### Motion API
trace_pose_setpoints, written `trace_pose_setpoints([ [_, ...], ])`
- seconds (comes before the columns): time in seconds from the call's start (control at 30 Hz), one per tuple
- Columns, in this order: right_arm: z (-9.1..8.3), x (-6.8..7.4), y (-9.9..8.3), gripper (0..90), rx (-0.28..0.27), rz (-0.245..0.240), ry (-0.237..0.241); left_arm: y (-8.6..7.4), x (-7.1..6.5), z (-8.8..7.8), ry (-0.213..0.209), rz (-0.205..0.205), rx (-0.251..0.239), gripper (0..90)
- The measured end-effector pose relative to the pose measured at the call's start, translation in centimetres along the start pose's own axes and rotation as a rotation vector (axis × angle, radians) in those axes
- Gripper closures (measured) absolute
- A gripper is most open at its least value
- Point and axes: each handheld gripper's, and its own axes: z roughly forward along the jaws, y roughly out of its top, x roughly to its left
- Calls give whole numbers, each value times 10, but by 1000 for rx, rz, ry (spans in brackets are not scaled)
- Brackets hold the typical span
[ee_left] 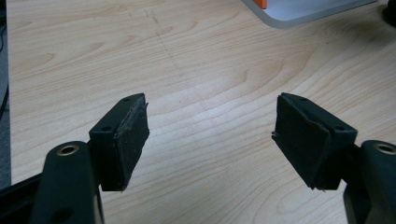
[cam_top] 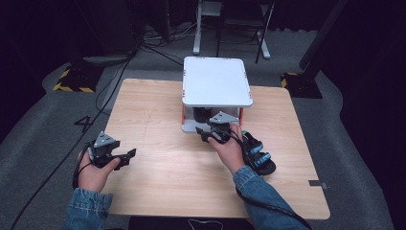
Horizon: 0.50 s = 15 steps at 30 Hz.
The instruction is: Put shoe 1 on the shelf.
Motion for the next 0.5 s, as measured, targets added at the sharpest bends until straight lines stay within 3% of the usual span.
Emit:
trace_pose_setpoints([
  [0.3, -79, -8, 17, 352, -36, -15, 11, 6, -2, 4, -13, 19, -1, 266],
  [0.5, -117, -18, 21, 326, -44, -45, 21, 10, -8, 6, -24, 38, 2, 263],
])
